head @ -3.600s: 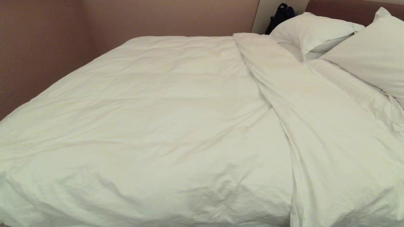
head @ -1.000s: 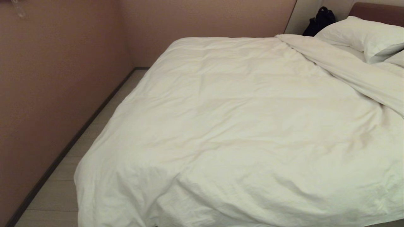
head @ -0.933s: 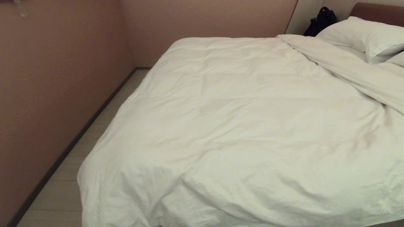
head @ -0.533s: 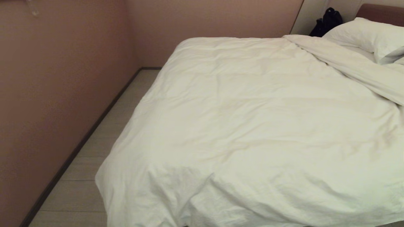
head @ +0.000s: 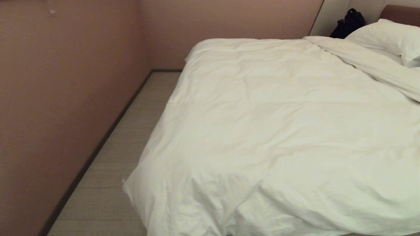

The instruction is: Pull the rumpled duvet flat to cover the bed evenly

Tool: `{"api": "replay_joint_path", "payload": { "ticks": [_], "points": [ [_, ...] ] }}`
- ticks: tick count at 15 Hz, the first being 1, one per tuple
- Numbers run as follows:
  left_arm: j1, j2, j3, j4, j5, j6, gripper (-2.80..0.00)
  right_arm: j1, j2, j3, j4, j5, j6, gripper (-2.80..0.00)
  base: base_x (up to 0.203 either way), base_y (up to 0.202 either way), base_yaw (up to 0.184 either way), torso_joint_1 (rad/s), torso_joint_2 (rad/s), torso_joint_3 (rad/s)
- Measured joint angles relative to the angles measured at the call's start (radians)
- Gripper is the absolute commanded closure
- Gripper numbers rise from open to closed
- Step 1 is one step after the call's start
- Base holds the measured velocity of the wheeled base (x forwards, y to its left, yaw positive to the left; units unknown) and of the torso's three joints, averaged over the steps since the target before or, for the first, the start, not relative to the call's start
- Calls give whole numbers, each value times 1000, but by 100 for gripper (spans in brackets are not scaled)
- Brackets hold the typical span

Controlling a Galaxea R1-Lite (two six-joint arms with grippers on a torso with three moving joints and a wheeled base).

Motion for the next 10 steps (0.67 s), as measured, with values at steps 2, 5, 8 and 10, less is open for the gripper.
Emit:
{"api": "replay_joint_path", "payload": {
  "ticks": [2, 5, 8, 10],
  "points": [
    [0, 0, 0, 0, 0, 0, 0, 0, 0, 0, 0, 0, -1, 0, 0, 196, -1, 1, 1, 2],
    [0, 0, 0, 0, 1, 0, 0, 1, 0, 0, 0, -1, 0, 0, 0, 198, -1, 1, 2, 1],
    [0, 0, 0, 0, 1, 0, 0, 1, 0, 0, 1, 0, 0, 0, 0, 197, 0, 2, 2, 0],
    [0, 0, 0, 0, 2, 0, 0, 0, 0, 0, 0, 0, 0, 0, 0, 197, 1, 1, 3, 1]
  ]
}}
